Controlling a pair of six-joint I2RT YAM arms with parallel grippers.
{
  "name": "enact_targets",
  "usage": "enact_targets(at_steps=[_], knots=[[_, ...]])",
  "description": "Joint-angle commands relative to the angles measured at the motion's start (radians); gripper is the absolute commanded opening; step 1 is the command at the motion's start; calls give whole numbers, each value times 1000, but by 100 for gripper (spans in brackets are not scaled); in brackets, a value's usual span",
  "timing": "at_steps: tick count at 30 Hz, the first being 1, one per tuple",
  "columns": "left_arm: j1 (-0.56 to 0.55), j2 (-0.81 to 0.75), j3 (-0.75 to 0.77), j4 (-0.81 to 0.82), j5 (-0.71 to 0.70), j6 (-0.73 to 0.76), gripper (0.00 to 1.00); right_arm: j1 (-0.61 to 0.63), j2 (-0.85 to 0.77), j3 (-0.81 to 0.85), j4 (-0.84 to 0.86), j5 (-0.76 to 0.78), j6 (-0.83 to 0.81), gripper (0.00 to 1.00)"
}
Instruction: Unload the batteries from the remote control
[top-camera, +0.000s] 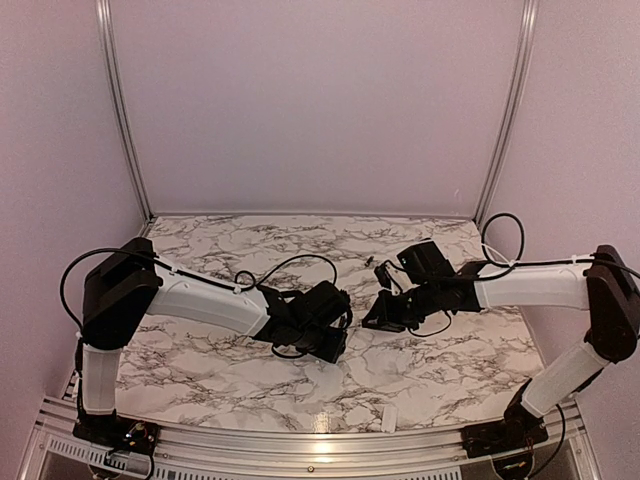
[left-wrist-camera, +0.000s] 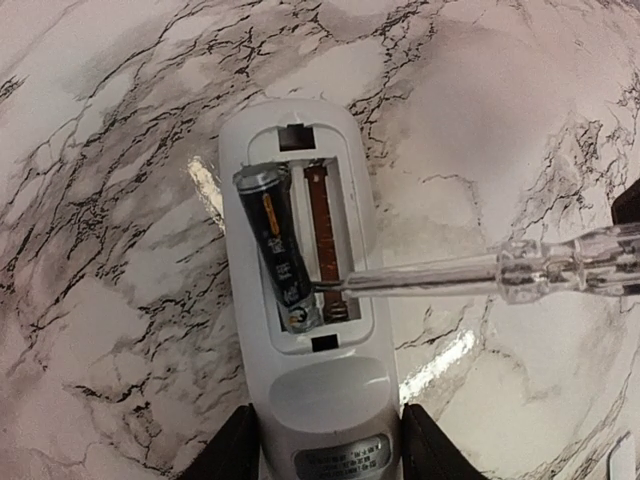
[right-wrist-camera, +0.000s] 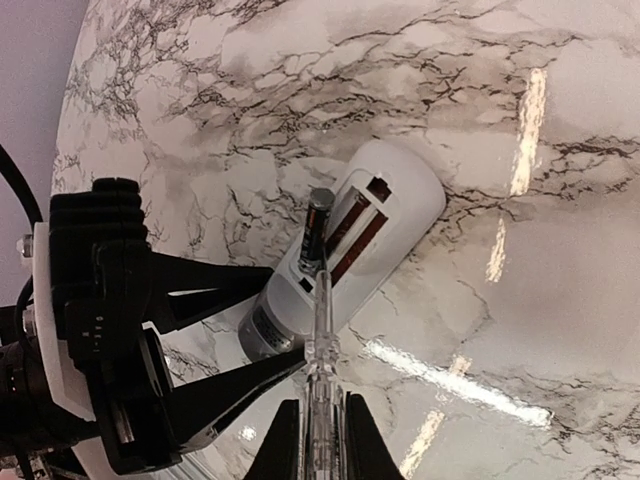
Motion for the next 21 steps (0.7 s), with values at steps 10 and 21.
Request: enact_targets(at_steps=[10, 21], knots=[[0, 71, 15, 11, 36, 26, 47, 0, -14, 27, -41, -30, -20, 0], [0, 76, 20, 16, 40, 19, 46, 0, 6, 104, -84, 10, -60, 0]])
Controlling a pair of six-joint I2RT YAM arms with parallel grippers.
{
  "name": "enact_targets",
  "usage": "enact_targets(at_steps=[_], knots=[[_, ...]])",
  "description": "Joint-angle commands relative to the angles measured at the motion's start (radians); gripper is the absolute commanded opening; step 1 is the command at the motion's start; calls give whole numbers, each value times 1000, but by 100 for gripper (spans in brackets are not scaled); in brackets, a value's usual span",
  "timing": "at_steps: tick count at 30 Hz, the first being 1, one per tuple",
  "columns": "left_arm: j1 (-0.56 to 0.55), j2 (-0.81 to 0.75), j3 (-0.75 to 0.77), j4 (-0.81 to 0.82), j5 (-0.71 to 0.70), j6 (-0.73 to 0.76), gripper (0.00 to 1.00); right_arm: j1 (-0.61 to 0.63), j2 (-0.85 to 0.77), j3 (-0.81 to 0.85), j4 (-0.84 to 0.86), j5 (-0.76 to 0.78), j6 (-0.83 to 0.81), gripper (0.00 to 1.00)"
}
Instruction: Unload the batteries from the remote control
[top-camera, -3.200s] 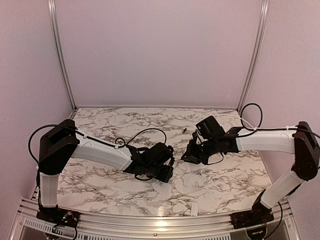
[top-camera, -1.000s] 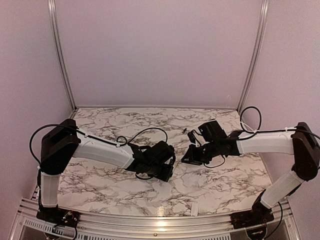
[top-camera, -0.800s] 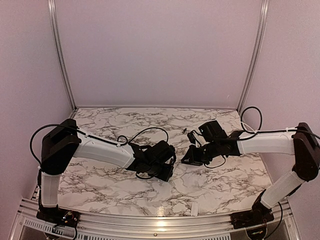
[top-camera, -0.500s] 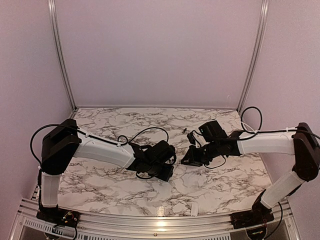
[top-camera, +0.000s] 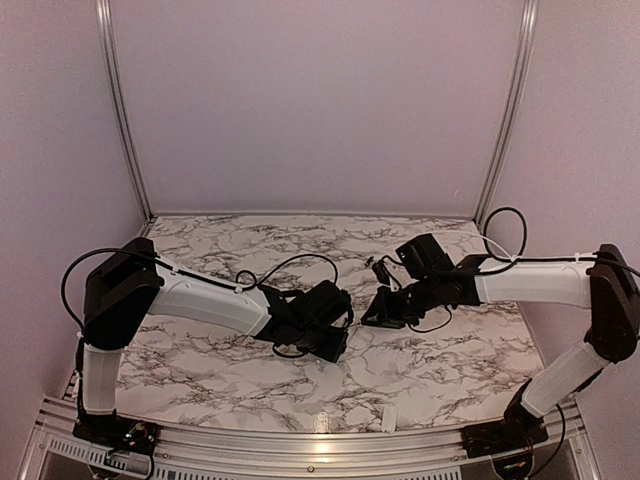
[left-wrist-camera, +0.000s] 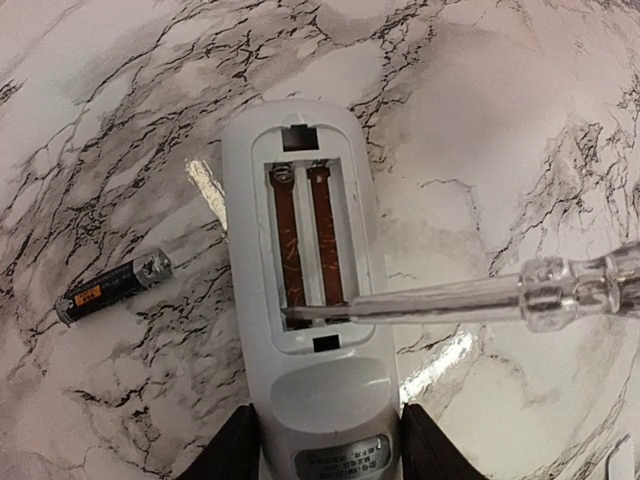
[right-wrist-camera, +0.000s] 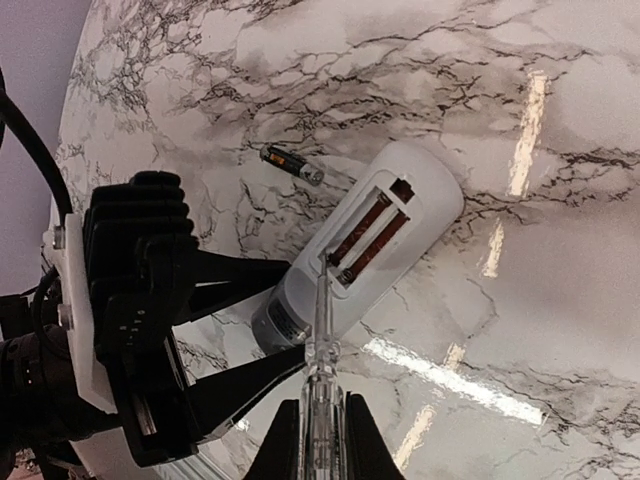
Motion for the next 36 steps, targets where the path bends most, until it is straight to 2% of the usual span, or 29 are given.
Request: enact_targets(at_steps=[1, 7, 9, 12, 14, 22, 26, 28, 32, 36], knots=[[-1, 71, 10, 19, 41, 17, 46, -1, 2, 80, -29, 26, -41, 0], [-1, 62, 8, 8, 33, 12, 49, -1, -27, 161, -139, 81, -81, 0], [-1, 51, 1, 6, 25, 13, 56, -2, -58, 176, -191, 116, -85, 0], [-1, 14, -26, 22, 4, 12, 74, -1, -136, 169, -238, 160, -80, 0], [-1, -20, -48, 36, -18, 16, 79, -1, -184, 164, -272, 192, -74, 0], [6, -159, -95, 21, -92, 14, 86, -1, -315, 159, -405, 409, -51, 0], [32, -271, -136, 1, -146, 29, 88, -2, -349, 153, -388, 409, -63, 0], [42, -334, -163, 3, -163, 98, 88, -2, -344, 165, -376, 382, -84, 0], [42, -468, -250, 70, -141, 370, 88, -2, -284, 210, -368, 264, -140, 0], [41, -576, -337, 108, -27, 663, 84, -1, -226, 232, -312, 70, -199, 0]])
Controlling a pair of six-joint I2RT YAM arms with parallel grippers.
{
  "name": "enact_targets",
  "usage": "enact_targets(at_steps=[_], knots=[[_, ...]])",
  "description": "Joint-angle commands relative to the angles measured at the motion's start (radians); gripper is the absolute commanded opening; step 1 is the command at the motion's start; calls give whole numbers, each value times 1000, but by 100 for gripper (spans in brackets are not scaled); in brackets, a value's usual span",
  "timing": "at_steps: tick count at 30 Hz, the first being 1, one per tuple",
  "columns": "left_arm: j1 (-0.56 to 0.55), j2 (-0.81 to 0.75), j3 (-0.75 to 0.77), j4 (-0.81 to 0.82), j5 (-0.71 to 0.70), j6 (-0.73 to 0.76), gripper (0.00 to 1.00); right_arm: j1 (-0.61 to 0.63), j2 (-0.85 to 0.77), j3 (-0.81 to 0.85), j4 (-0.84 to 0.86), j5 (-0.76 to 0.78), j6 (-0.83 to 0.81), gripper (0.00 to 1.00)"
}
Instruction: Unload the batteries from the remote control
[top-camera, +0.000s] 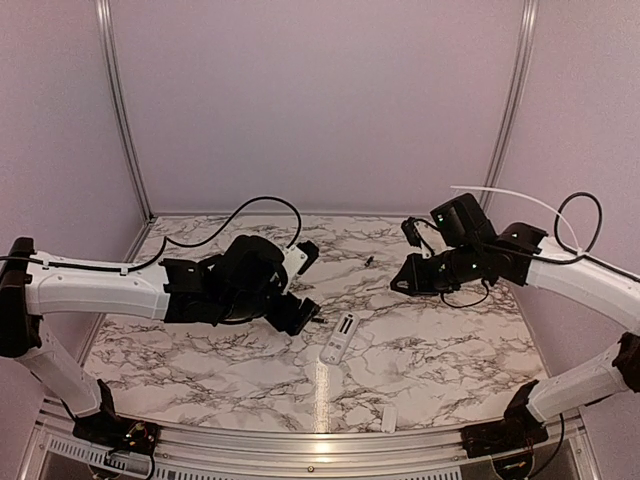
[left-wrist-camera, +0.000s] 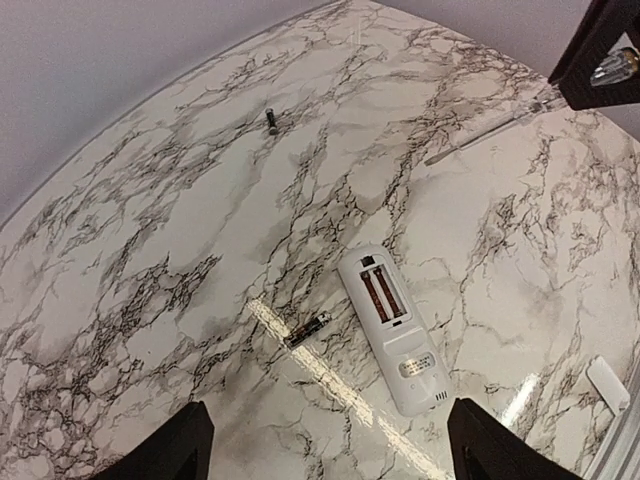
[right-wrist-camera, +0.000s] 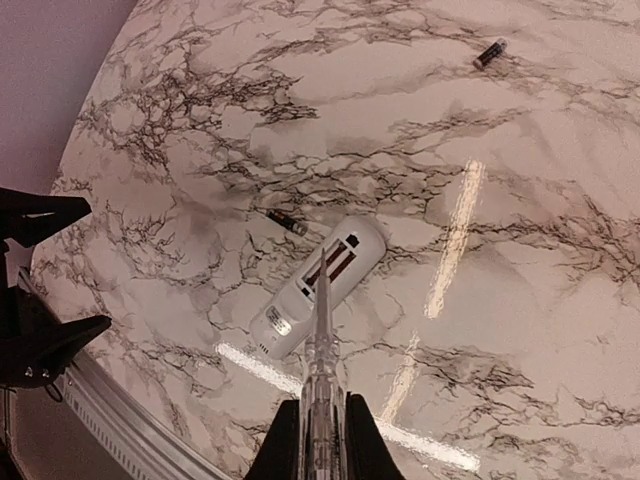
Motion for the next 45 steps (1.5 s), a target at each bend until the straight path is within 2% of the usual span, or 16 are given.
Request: enact_targets(at_steps=[1, 3, 6, 17, 24, 31, 35, 38, 42, 45], knots=[[-11, -94, -86, 38, 158, 403, 84, -1, 61, 57, 59, -240, -82, 0], [-32, -115, -87, 41, 190, 488, 83, -2, 94, 74, 81, -355, -99, 0], [-44, -94, -52, 30, 202, 538, 79, 0, 153, 121, 94, -469, -114, 0], [-53, -25, 23, 67, 142, 627, 66, 45, 264, 214, 114, -609, -117, 0], [-50, 24, 59, 37, 111, 670, 46, 78, 282, 228, 109, -638, -119, 0], [-50, 27, 64, 47, 123, 672, 11, 83, 294, 232, 100, -626, -118, 0], [-50, 29, 70, 31, 118, 652, 0, 83, 302, 244, 77, -569, -113, 1], [-49, 20, 57, 16, 102, 624, 0, 82, 312, 257, 55, -517, -114, 14], [-43, -20, 2, 25, 87, 547, 0, 65, 292, 260, 33, -452, -104, 45], [-31, -62, -52, 36, 86, 469, 0, 18, 255, 244, 21, -428, -112, 52]])
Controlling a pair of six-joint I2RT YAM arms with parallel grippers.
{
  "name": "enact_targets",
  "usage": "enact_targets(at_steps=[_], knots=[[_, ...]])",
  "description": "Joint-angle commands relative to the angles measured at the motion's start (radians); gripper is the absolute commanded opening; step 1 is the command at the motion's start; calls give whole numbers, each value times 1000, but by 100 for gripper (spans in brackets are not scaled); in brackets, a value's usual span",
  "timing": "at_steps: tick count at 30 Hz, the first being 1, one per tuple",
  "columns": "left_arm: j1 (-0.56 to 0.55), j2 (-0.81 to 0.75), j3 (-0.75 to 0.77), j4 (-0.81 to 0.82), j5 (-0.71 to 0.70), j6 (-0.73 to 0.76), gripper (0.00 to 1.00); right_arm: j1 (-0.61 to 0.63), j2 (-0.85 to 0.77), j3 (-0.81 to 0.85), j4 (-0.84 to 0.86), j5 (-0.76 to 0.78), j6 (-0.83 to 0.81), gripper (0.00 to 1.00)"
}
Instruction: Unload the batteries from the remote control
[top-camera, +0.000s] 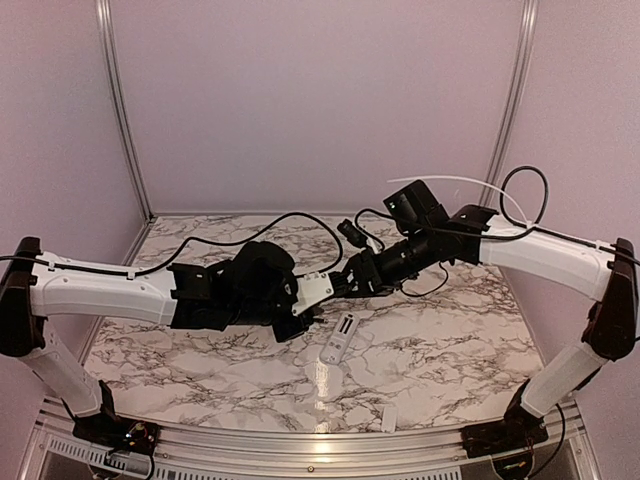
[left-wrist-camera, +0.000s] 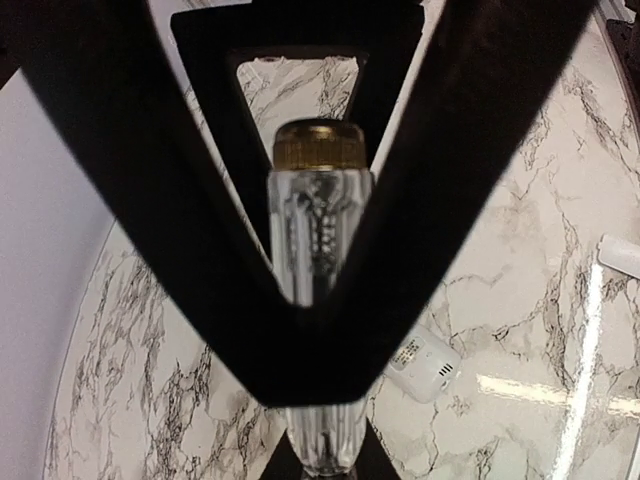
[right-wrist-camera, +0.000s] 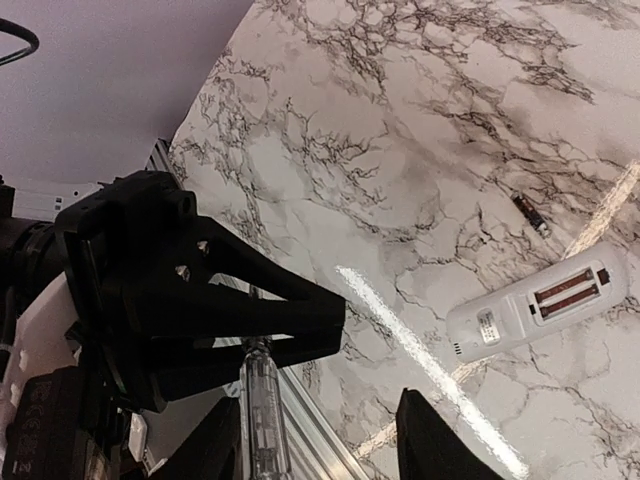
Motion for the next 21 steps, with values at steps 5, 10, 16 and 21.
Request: enact_targets(at_steps=[5, 10, 16, 21], knots=[[53, -95, -139, -5, -51, -285, 0, -117, -109, -5, -81, 139, -36, 55], [151, -108, -199, -27, -37, -541, 0, -153, -166, -45, -112, 277, -21, 55], [228, -64, -253, -74, -47, -719, 0, -154, -216, -93, -123, 426, 50, 54], [279, -15, -289, -73, -10, -839, 1, -155, -244, -105, -149, 495, 63, 54]])
